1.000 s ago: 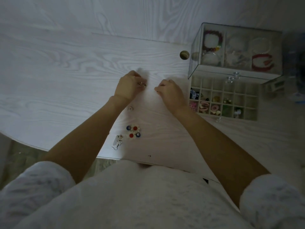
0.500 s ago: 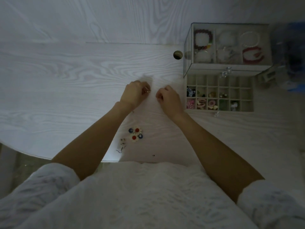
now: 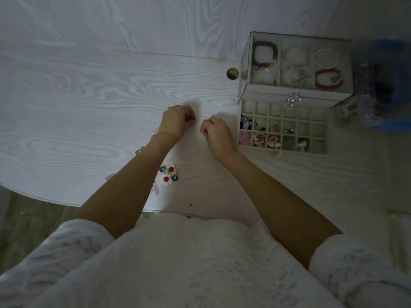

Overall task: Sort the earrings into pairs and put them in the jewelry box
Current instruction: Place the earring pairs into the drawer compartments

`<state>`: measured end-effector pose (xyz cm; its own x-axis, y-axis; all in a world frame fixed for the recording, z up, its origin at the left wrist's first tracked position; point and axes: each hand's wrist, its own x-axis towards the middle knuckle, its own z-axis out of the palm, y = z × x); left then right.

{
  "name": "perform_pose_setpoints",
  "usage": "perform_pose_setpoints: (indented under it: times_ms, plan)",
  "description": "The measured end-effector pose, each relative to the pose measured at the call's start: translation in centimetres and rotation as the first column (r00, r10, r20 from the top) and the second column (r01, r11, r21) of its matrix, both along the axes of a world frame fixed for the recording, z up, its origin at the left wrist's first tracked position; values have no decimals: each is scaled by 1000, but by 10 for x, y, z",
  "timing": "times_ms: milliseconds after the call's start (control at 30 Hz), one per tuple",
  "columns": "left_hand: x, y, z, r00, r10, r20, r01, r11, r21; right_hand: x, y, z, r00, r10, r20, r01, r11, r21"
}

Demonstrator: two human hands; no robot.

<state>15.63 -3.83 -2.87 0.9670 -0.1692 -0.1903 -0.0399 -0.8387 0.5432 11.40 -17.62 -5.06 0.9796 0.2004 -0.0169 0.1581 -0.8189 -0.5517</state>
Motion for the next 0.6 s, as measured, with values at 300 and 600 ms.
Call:
perform_pose_setpoints:
  times_ms: [300,600]
  plan:
    - [-11,0,1,992,117,-48,-121,989,-84,-12,-6,2,996,89,15,-88,995,-54]
    - [-34,-24,17,976,217,-14,-201,880,-431,-40,-49,42,989,-146,0,140,947,289]
